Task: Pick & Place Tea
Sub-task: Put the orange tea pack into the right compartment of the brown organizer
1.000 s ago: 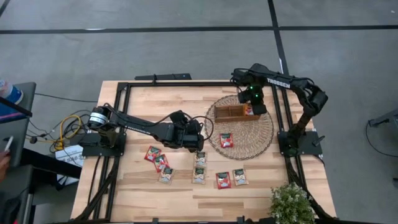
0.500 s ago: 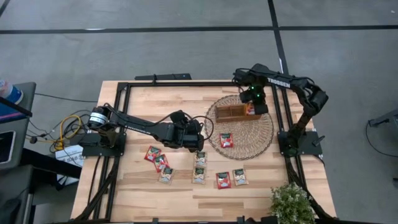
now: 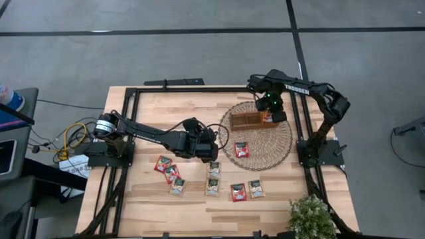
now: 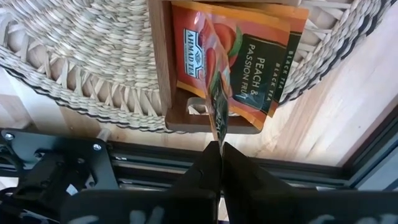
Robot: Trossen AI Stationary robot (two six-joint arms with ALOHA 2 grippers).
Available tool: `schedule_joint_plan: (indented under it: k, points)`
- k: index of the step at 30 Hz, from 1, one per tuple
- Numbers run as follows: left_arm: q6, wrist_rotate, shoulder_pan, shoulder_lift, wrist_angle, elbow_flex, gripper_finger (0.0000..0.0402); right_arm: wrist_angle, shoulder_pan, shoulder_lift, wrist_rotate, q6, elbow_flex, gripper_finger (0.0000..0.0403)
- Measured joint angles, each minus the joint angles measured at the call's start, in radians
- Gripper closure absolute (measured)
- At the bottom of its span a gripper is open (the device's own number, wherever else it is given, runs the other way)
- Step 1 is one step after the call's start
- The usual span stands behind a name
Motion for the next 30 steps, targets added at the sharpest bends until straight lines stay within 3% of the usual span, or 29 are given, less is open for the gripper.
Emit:
schedule_joint_plan:
  k: [25, 30]
  points:
    - [0.037, 0.037, 0.0, 0.001, 0.023, 0.0, 0.0214, 0.049, 0.028, 0.0, -0.008, -0.019, -0.031, 0.0403]
    - [0.037, 0.037, 0.0, 0.001, 0.023, 0.0, 0.0214, 0.036, 0.031, 0.063, -0.008, 0.01, -0.03, 0.0403]
